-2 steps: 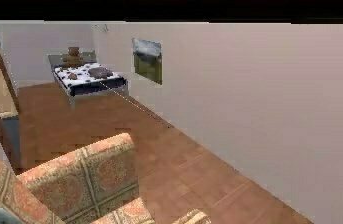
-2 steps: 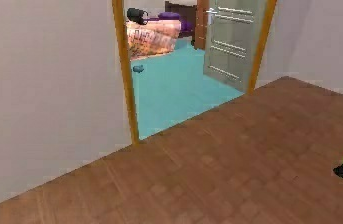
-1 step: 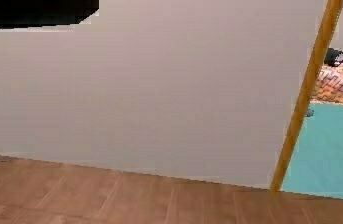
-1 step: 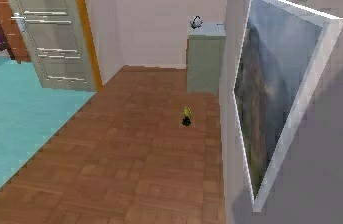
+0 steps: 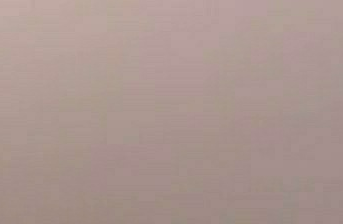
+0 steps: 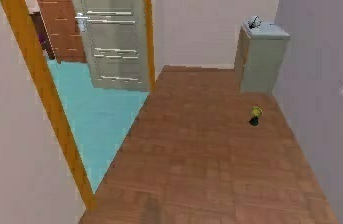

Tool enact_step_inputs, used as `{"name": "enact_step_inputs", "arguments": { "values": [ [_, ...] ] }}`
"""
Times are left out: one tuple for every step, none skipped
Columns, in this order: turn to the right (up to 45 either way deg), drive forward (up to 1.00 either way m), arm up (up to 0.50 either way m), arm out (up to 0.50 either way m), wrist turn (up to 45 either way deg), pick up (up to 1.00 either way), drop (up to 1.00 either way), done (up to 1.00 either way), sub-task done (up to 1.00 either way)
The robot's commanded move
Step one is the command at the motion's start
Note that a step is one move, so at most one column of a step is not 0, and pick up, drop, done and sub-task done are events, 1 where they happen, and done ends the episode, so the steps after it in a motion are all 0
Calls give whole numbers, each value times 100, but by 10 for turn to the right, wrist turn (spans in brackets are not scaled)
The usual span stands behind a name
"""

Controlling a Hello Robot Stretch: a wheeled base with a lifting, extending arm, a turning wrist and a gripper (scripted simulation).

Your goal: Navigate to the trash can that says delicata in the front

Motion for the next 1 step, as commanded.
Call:
{"name": "enact_step_inputs", "arguments": {
  "values": [
    [-450,0,0,0,0,0,0,0,0]
  ]
}}
